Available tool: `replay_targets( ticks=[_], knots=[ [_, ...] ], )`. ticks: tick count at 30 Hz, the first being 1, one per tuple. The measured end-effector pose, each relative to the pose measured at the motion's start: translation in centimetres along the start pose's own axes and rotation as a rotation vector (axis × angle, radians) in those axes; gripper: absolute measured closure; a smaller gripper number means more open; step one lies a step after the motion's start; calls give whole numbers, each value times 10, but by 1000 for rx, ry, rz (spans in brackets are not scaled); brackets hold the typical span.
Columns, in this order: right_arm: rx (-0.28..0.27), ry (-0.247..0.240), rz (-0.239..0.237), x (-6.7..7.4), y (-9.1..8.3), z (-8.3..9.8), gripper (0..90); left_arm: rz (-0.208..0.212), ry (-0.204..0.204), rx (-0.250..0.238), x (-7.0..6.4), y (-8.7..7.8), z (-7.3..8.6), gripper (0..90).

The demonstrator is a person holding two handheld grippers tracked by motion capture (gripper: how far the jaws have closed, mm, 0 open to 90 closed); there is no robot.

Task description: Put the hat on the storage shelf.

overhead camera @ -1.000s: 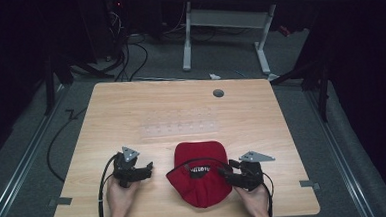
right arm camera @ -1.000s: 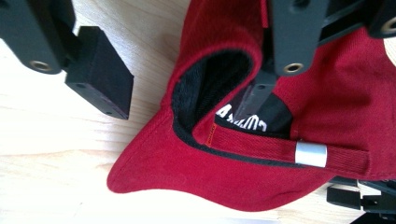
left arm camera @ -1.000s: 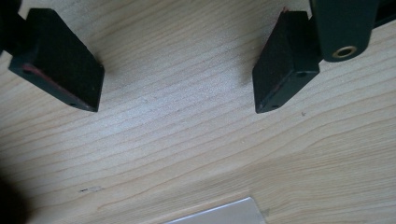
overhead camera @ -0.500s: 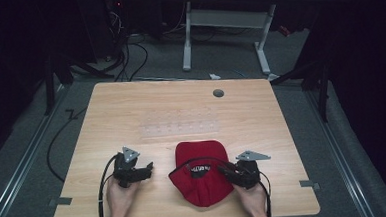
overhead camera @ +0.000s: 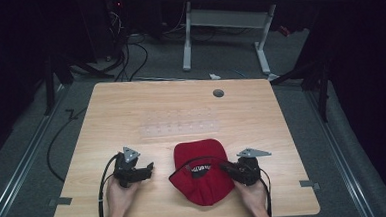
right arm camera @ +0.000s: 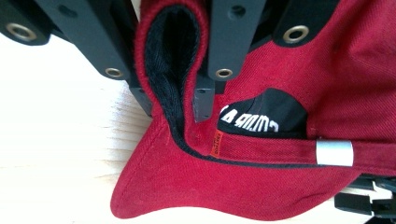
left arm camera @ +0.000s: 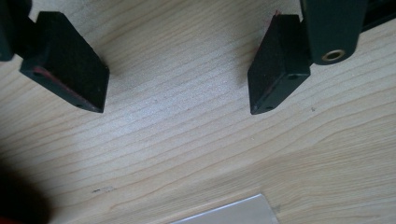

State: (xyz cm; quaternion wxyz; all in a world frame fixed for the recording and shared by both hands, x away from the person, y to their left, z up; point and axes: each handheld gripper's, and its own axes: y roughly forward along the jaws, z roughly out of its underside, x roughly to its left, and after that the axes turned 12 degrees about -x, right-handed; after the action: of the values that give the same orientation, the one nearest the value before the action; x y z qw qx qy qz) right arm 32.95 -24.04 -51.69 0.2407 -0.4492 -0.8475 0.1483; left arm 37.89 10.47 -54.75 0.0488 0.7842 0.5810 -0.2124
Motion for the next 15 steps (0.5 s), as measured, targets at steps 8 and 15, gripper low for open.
replay_targets(
  ticks=[8, 15],
  knots=[
    [-4, 50, -47, -8, -4, -2, 801, 12, 4, 7, -1, 0, 1, 181],
    [-17, 80, -80, -14, -14, -6, 808, 31, 4, 5, -4, -3, 2, 218]
  ],
)
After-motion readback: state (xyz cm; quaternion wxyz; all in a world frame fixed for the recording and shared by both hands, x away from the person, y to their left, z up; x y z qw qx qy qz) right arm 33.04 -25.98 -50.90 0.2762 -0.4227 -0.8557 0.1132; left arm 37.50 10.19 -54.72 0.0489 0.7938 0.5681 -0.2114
